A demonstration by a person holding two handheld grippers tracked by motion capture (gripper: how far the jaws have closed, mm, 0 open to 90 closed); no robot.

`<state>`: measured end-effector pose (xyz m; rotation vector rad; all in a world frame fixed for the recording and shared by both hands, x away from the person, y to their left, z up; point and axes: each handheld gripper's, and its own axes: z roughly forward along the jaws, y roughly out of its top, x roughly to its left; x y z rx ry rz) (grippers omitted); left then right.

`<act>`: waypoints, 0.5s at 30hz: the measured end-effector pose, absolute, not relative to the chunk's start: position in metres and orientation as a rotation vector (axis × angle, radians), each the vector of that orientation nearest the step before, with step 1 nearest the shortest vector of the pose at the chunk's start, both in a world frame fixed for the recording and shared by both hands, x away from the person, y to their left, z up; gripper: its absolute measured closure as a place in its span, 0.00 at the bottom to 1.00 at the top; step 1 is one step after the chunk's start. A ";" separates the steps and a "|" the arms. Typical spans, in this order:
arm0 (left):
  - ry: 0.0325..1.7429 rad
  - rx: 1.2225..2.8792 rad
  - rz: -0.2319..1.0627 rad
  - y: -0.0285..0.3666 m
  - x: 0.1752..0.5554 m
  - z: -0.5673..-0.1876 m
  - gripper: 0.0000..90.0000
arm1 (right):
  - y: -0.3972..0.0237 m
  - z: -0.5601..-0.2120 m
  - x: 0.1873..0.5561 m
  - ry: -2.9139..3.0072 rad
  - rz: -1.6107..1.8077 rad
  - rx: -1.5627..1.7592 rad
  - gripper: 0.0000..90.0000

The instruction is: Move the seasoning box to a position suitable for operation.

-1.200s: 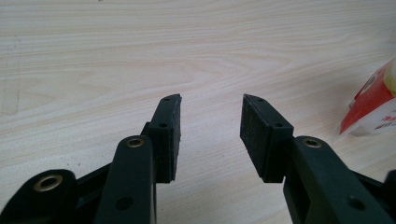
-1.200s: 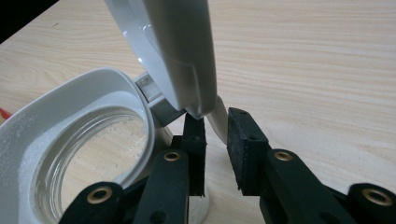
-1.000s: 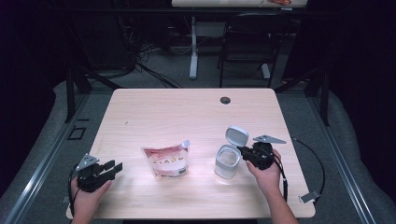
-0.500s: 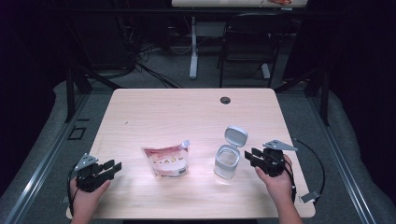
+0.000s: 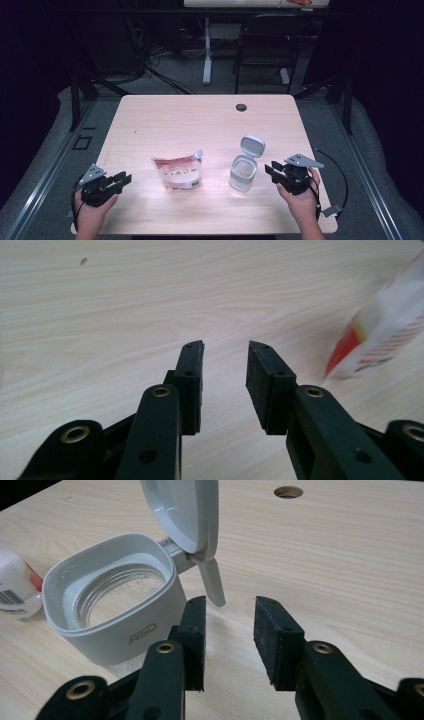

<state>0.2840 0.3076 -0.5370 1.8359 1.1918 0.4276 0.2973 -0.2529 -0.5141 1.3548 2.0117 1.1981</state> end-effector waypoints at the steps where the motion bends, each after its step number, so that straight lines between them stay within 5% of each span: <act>1: 1.185 1.838 0.421 0.308 0.283 -0.534 0.76 | -0.255 -0.511 0.295 2.013 1.200 1.357 0.75; 5: 1.173 1.830 0.398 0.306 0.281 -0.525 0.76 | -0.255 -0.503 0.293 2.032 1.252 1.359 0.75; 15: 1.100 1.894 0.359 0.283 0.277 -0.503 0.63 | -0.242 -0.488 0.288 1.980 1.315 1.377 0.56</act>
